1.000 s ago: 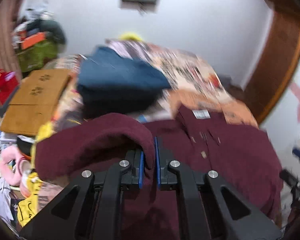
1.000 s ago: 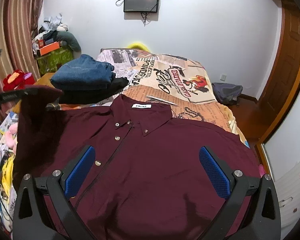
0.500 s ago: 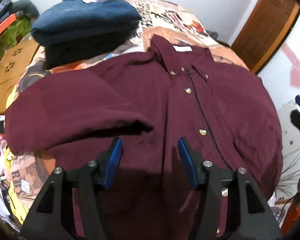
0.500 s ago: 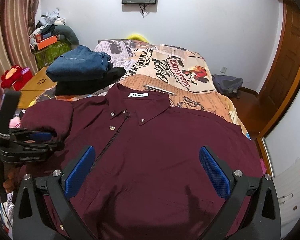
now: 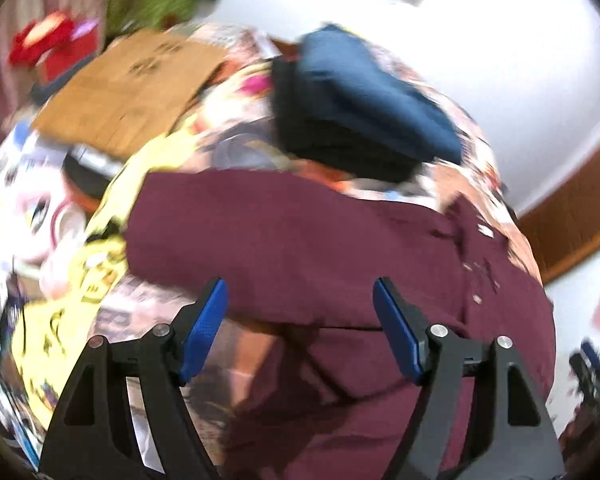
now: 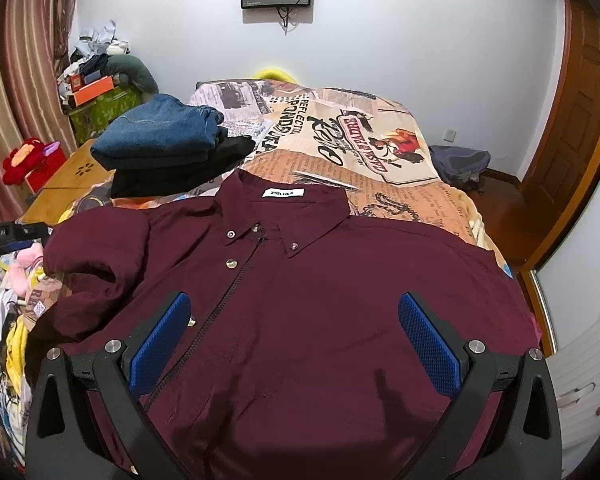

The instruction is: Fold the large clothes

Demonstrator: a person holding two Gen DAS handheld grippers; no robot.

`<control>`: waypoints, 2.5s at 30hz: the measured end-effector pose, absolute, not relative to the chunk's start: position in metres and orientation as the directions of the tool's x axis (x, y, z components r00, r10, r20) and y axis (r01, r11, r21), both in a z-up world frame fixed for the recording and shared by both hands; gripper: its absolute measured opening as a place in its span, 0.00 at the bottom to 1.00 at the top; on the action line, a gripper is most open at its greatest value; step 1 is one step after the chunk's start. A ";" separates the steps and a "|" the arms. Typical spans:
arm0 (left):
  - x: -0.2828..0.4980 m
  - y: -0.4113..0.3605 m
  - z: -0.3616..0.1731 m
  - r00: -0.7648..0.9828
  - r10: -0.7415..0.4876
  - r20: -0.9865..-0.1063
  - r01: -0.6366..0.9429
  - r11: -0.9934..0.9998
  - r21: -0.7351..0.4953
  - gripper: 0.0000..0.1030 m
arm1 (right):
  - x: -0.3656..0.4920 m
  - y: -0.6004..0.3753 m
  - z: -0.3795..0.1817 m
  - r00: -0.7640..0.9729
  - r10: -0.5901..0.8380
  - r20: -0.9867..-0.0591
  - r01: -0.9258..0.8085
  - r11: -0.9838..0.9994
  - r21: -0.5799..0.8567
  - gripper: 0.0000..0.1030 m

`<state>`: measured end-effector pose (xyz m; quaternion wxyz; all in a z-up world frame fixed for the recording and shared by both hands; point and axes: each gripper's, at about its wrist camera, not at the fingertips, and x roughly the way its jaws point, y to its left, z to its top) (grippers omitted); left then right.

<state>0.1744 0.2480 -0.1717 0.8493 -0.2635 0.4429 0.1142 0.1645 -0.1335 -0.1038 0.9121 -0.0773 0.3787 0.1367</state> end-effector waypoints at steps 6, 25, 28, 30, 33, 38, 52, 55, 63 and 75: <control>0.164 0.296 -0.226 0.548 -0.148 -0.824 -0.548 0.681 -0.486 0.72 | 0.171 -0.126 -0.112 0.662 0.176 -0.728 -0.314 0.948 -0.056 1.00; 0.219 0.262 -0.199 0.560 -0.025 -0.828 -0.478 0.806 -0.348 0.13 | 0.183 -0.131 -0.128 0.645 0.129 -0.753 -0.300 0.949 -0.094 1.00; 0.229 0.238 -0.160 0.608 0.019 -0.794 -0.413 0.861 -0.296 0.10 | 0.183 -0.138 -0.122 0.654 0.140 -0.744 -0.294 0.952 -0.079 1.00; 0.237 0.214 -0.121 0.665 0.012 -0.747 -0.333 0.900 -0.281 0.10 | 0.183 -0.144 -0.118 0.661 0.145 -0.736 -0.287 0.955 -0.070 1.00; 0.250 0.172 -0.070 0.732 -0.018 -0.681 -0.208 0.946 -0.249 0.09 | 0.182 -0.156 -0.110 0.677 0.148 -0.721 -0.273 0.960 -0.059 1.00; 0.271 0.089 -0.013 0.781 -0.130 -0.611 0.002 0.979 -0.206 0.08 | 0.179 -0.180 -0.095 0.710 0.146 -0.689 -0.248 0.967 -0.050 1.00; 0.310 -0.112 -0.061 0.566 -0.404 -0.719 0.362 0.905 -0.224 0.06 | 0.171 -0.254 -0.079 0.730 0.087 -0.678 -0.149 0.988 -0.034 1.00; 0.307 -0.141 -0.084 0.483 -0.448 -0.752 0.400 0.877 -0.266 0.06 | 0.168 -0.268 -0.083 0.721 0.061 -0.690 -0.124 0.991 -0.042 1.00; 0.277 -0.184 -0.108 0.434 -0.369 -0.822 0.513 0.851 -0.111 0.08 | 0.171 -0.286 -0.096 0.673 0.069 -0.737 -0.110 0.994 -0.007 1.00; 0.264 -0.058 -0.104 0.585 -0.129 -0.801 0.301 0.951 0.066 0.69 | 0.220 -0.265 -0.107 0.584 0.264 -0.768 -0.190 0.964 0.188 1.00</control>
